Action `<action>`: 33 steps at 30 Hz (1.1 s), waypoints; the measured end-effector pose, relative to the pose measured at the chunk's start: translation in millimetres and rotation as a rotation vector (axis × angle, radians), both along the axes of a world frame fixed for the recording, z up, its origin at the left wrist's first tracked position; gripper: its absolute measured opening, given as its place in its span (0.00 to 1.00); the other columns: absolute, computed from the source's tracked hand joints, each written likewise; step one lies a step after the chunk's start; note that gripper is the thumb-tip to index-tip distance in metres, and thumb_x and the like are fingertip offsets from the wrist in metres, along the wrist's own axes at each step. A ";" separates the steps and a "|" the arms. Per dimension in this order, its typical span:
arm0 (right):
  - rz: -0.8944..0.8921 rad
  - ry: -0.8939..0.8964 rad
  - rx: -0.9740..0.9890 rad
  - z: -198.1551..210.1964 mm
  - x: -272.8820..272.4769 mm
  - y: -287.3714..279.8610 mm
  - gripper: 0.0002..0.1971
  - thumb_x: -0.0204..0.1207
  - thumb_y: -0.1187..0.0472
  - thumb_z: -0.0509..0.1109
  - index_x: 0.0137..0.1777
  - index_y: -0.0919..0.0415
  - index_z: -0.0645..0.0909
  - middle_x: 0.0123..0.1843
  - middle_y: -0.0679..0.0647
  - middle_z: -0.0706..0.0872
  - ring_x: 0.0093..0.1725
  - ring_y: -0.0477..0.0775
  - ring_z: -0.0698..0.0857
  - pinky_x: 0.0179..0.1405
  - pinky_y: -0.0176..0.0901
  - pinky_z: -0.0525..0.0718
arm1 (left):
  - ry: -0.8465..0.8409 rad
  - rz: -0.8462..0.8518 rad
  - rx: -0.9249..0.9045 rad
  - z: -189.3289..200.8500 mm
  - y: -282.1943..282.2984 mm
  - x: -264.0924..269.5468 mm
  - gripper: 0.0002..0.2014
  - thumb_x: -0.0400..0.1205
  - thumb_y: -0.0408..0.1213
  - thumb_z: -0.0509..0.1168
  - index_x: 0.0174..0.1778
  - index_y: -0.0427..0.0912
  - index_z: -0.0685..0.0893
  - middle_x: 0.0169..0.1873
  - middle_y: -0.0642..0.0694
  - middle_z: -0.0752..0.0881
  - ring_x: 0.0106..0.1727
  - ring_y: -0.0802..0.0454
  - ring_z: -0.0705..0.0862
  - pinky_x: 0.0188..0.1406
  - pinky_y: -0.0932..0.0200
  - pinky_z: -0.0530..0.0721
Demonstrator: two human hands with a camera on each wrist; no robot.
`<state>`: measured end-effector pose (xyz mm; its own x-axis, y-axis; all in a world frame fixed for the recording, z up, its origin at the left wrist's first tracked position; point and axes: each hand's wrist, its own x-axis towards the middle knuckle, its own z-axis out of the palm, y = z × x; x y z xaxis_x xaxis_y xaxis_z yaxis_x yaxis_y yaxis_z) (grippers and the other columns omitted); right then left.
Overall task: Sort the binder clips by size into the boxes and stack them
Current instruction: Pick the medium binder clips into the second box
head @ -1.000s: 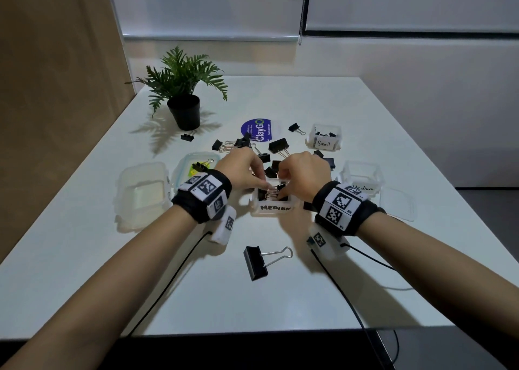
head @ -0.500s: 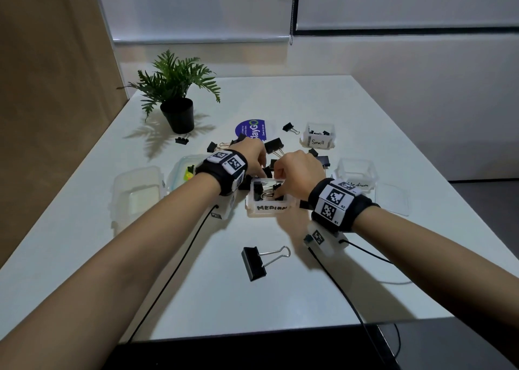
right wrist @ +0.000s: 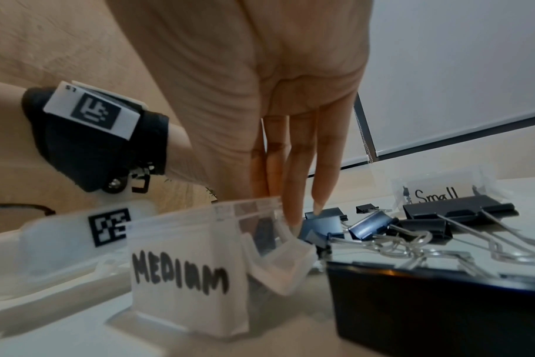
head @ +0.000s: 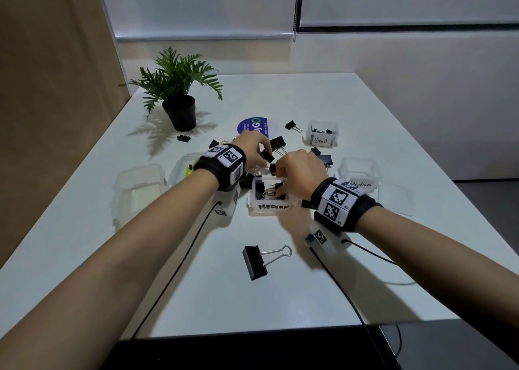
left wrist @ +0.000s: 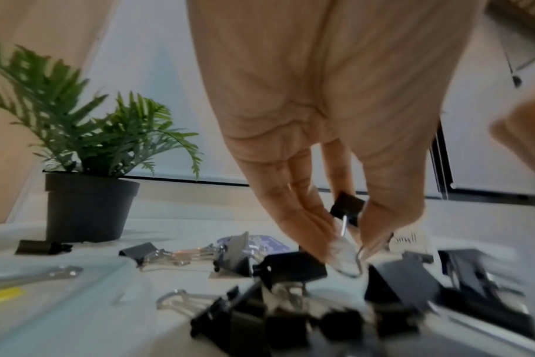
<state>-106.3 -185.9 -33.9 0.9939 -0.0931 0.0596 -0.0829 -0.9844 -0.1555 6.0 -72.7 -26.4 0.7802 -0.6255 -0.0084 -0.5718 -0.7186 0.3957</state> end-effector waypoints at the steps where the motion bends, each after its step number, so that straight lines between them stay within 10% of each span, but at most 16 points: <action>1: 0.002 -0.004 0.002 -0.2 -0.1 -0.1 0.13 0.62 0.56 0.82 0.45 0.52 0.85 0.48 0.53 0.88 0.49 0.59 0.86 0.39 0.42 0.77 | 0.009 0.028 -0.048 1.7 4.1 1.2 0.12 0.71 0.30 0.76 0.49 0.40 0.88 0.35 0.42 0.86 0.33 0.51 0.84 0.40 0.56 0.86; 4: 0.015 -0.005 -0.012 -0.2 0.0 0.1 0.14 0.63 0.55 0.83 0.47 0.53 0.86 0.49 0.53 0.87 0.49 0.59 0.85 0.38 0.42 0.76 | 0.094 0.101 -0.251 5.0 18.6 3.0 0.09 0.71 0.29 0.78 0.43 0.35 0.85 0.33 0.38 0.87 0.24 0.57 0.84 0.27 0.64 0.86; 10: 0.009 0.007 -0.008 2.3 0.6 0.7 0.14 0.63 0.55 0.83 0.47 0.53 0.87 0.50 0.54 0.88 0.49 0.59 0.85 0.38 0.42 0.75 | 0.144 0.062 -0.396 6.5 43.6 -8.0 0.11 0.72 0.34 0.78 0.46 0.31 0.89 0.32 0.45 0.88 0.27 0.63 0.84 0.32 0.67 0.85; 21: 0.005 0.009 -0.021 4.4 -2.2 4.0 0.14 0.63 0.56 0.83 0.48 0.55 0.86 0.50 0.54 0.87 0.50 0.59 0.85 0.38 0.41 0.74 | 0.288 -0.124 -0.302 18.1 56.0 -36.1 0.03 0.81 0.30 0.68 0.49 0.37 0.82 0.38 0.37 0.87 0.39 0.44 0.88 0.41 0.51 0.89; 33: -0.015 0.010 -0.063 6.8 -2.6 6.4 0.13 0.65 0.54 0.82 0.46 0.55 0.84 0.50 0.56 0.86 0.50 0.61 0.85 0.37 0.42 0.71 | 0.011 -0.154 -0.266 16.3 48.9 -59.9 0.09 0.63 0.45 0.83 0.35 0.52 0.91 0.29 0.53 0.88 0.33 0.60 0.85 0.39 0.55 0.83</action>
<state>-108.9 -179.5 -27.1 0.9930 -0.1044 0.0560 -0.0990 -0.9908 -0.0923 -53.8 -23.8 -10.1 0.6767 -0.7178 0.1637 -0.6607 -0.4939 0.5652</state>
